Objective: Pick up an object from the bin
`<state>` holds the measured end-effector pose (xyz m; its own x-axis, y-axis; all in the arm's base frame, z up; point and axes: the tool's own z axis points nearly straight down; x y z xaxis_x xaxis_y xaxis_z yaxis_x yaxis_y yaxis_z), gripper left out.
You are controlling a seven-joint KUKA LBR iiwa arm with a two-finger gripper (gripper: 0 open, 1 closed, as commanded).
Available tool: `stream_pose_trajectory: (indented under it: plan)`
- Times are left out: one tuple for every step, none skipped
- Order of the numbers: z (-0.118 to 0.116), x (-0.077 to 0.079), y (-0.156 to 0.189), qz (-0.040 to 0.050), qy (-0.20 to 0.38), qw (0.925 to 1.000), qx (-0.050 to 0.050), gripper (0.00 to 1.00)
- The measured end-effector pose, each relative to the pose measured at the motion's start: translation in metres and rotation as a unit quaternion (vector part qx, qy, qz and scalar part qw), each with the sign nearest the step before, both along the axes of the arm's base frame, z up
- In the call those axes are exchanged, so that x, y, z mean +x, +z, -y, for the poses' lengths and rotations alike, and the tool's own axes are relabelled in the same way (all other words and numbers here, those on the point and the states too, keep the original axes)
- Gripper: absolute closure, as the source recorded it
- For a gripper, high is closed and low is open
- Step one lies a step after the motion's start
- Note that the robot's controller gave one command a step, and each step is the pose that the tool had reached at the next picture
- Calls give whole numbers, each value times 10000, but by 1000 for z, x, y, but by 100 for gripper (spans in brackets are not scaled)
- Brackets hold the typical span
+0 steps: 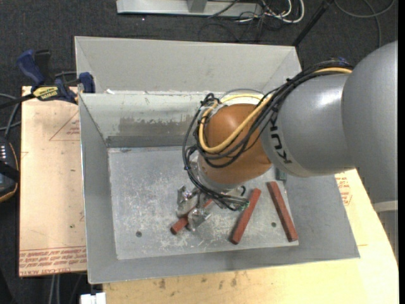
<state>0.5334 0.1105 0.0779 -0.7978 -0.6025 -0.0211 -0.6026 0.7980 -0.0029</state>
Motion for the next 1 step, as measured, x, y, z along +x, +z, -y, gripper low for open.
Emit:
stream_pose_trajectory:
  plan:
    - [-2,-8,131,-82,-181,9998,-38,100]
